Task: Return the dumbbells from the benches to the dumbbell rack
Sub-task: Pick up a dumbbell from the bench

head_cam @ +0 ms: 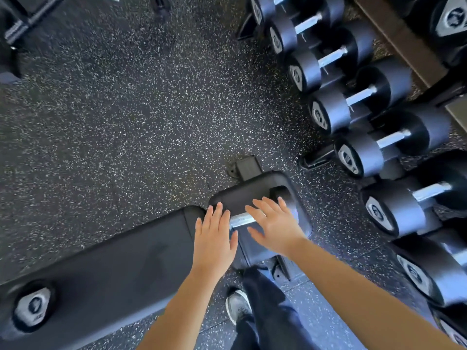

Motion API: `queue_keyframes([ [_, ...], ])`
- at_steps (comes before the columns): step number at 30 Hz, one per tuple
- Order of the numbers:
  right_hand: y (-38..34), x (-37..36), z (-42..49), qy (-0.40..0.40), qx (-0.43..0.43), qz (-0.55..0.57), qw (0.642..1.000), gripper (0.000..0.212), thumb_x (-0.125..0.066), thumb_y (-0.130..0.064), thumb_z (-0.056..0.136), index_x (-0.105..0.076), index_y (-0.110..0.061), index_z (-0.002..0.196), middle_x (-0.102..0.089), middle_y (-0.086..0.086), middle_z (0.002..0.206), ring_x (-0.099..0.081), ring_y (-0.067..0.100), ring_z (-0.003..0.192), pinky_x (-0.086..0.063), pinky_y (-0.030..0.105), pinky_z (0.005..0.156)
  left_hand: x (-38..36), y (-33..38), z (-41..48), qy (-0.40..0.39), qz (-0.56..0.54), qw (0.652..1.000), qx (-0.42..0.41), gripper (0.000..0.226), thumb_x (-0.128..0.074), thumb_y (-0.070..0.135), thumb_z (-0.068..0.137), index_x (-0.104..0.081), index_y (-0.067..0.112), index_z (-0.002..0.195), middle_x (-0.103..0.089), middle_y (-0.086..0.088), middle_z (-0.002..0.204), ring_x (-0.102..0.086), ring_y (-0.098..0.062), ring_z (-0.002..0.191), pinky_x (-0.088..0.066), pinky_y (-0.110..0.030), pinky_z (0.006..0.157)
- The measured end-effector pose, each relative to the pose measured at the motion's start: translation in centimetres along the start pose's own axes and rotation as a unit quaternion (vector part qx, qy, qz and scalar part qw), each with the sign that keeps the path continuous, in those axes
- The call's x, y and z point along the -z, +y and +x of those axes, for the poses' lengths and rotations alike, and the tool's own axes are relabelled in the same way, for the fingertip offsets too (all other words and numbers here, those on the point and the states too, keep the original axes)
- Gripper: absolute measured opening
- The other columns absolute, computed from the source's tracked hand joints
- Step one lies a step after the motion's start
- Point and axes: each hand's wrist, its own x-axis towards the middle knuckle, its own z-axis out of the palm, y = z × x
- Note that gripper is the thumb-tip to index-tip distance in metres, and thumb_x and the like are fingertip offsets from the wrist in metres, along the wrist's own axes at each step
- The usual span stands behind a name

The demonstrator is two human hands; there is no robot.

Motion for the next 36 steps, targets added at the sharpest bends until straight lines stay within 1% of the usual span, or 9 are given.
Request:
queue_keyframes([
  [2, 0.7, -2.4, 0.8, -0.041, -0.001, 0.026, 0.999, 0.048, -0.044, -0.044, 0.073, -0.071, -0.019, 0.102, -0.072, 0.007, 0.100, -0.069, 0.030, 0.092, -0.051, 0.057, 0.076, -2.1, -0.7, 1.0, -0.004, -0.003, 1.000, 0.010, 0.050, -0.075, 0.021, 0.070, -0.059, 0.003, 0.114, -0.054, -0.018, 0.128, -0.050, -0.037, 0.118, -0.043, -0.057, 0.087],
  [4, 1.4, -4.6, 1.6, -0.068, -0.003, 0.055, 0.996, 0.051, -0.041, -0.046, 0.074, -0.070, -0.020, 0.107, -0.071, 0.006, 0.103, -0.068, 0.030, 0.095, -0.049, 0.059, 0.079, -3.9, -1.4, 1.5, -0.013, -0.005, 1.000, 0.021, 0.049, -0.068, 0.024, 0.078, -0.054, 0.003, 0.121, -0.047, -0.017, 0.136, -0.043, -0.036, 0.125, -0.037, -0.055, 0.095],
  [6, 1.7, -6.3, 2.4, -0.076, -0.011, 0.085, 0.993, 0.050, -0.045, -0.044, 0.082, -0.059, -0.021, 0.124, -0.062, 0.007, 0.122, -0.058, 0.030, 0.115, -0.037, 0.058, 0.098, -5.5, -2.1, 1.8, -0.031, 0.000, 0.999, 0.031, 0.050, -0.060, 0.027, 0.084, -0.048, 0.005, 0.128, -0.037, -0.015, 0.143, -0.032, -0.033, 0.132, -0.030, -0.053, 0.102],
  [9, 2.4, -8.8, 3.0, -0.117, -0.028, 0.122, 0.985, 0.055, -0.051, -0.041, 0.090, -0.036, -0.030, 0.141, -0.041, -0.001, 0.144, -0.033, 0.018, 0.135, -0.014, 0.045, 0.115, -7.1, -2.7, 2.1, -0.026, 0.024, 0.999, 0.011, 0.053, -0.071, 0.025, 0.072, -0.055, 0.005, 0.120, -0.046, -0.018, 0.136, -0.043, -0.037, 0.125, -0.040, -0.057, 0.091],
  [12, 2.8, -9.8, 3.6, -0.117, -0.028, 0.138, 0.983, 0.055, -0.052, -0.042, 0.089, -0.035, -0.033, 0.141, -0.044, -0.005, 0.142, -0.033, 0.014, 0.134, -0.009, 0.042, 0.117, -7.8, -2.8, 2.6, -0.005, 0.025, 1.000, 0.009, 0.054, -0.075, 0.022, 0.067, -0.058, 0.005, 0.115, -0.050, -0.019, 0.132, -0.047, -0.038, 0.121, -0.043, -0.058, 0.086],
  [19, 3.7, -10.5, 5.7, -0.120, 0.015, 0.119, 0.985, 0.044, -0.051, -0.042, 0.084, -0.055, -0.028, 0.126, -0.061, 0.002, 0.114, -0.059, 0.024, 0.105, -0.036, 0.036, 0.093, -8.8, -3.2, 3.4, 0.037, -0.010, 0.999, 0.012, 0.055, -0.075, 0.018, 0.066, -0.056, 0.008, 0.116, -0.049, -0.018, 0.132, -0.044, -0.035, 0.123, -0.043, -0.056, 0.087],
  [24, 4.1, -9.6, 7.0, -0.200, 0.048, 0.073, 0.976, 0.041, -0.050, -0.044, 0.089, -0.048, -0.032, 0.128, -0.058, 0.002, 0.114, -0.058, 0.023, 0.104, -0.040, 0.034, 0.092, -9.4, -4.1, 3.7, 0.074, -0.053, 0.996, -0.002, 0.043, -0.052, 0.026, 0.076, -0.052, 0.011, 0.117, -0.048, -0.016, 0.134, -0.037, -0.032, 0.126, -0.042, -0.049, 0.094],
  [29, 4.1, -9.0, 8.2, -0.242, 0.064, 0.029, 0.968, 0.040, -0.052, -0.037, 0.087, -0.045, -0.030, 0.126, -0.063, 0.005, 0.107, -0.060, 0.026, 0.101, -0.044, 0.035, 0.085, -9.1, -4.2, 4.6, 0.094, -0.066, 0.993, 0.004, 0.046, -0.066, 0.019, 0.069, -0.058, 0.008, 0.114, -0.052, -0.016, 0.130, -0.043, -0.034, 0.121, -0.041, -0.045, 0.096],
  [36, 3.0, -6.6, 9.3, -0.350, 0.024, 0.098, 0.931, 0.044, -0.060, -0.024, 0.082, -0.048, -0.025, 0.125, -0.065, 0.008, 0.105, -0.058, 0.026, 0.090, -0.034, 0.026, 0.065, -8.5, -3.9, 3.7, 0.057, -0.055, 0.997, -0.002, 0.051, -0.073, 0.014, 0.064, -0.058, 0.009, 0.112, -0.049, -0.016, 0.133, -0.045, -0.035, 0.123, -0.046, -0.053, 0.088],
])
